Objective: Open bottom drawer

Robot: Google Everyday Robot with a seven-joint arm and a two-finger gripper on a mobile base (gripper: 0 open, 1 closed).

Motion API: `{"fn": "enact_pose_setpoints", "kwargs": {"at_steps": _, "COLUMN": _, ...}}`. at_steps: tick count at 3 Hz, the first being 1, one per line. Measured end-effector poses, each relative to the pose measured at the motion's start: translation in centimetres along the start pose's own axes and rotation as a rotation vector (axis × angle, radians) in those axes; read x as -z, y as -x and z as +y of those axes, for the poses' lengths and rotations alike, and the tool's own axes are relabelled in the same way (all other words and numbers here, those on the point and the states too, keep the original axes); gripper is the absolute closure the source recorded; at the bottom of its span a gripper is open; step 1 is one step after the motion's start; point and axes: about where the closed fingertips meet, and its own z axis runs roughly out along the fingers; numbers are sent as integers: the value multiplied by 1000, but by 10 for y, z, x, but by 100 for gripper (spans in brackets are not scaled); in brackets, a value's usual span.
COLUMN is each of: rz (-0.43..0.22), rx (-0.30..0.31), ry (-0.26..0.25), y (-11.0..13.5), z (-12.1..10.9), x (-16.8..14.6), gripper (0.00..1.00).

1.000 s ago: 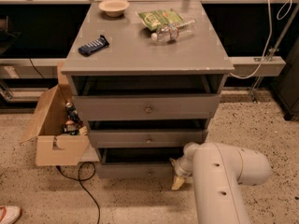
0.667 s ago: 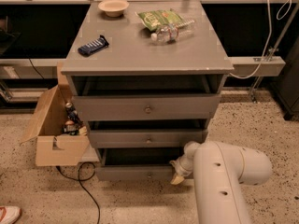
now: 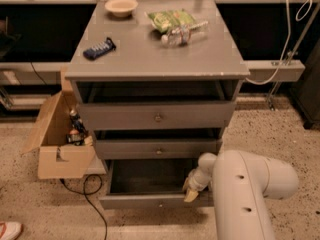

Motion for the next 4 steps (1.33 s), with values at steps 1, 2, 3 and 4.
{"fn": "enact_pose_setpoints", "kwargs": {"at_steps": 1, "rz": -23, "rx": 4, "ry": -10, "y": 3, "z": 6, "x": 3, "gripper": 100}}
{"fn": "enact_pose_setpoints", "kwargs": {"at_steps": 2, "rz": -119, "rx": -19, "ry": 12, "y": 5, "z": 41, "x": -7, "gripper": 100}}
{"fn": "enact_pose_setpoints", "kwargs": {"at_steps": 3, "rz": -119, "rx": -19, "ry": 12, "y": 5, "z": 41, "x": -4, "gripper": 73}}
{"fn": "enact_pose_setpoints", "kwargs": {"at_steps": 4, "rz": -119, "rx": -19, "ry": 12, "y": 5, "z": 41, "x": -4, "gripper": 50}}
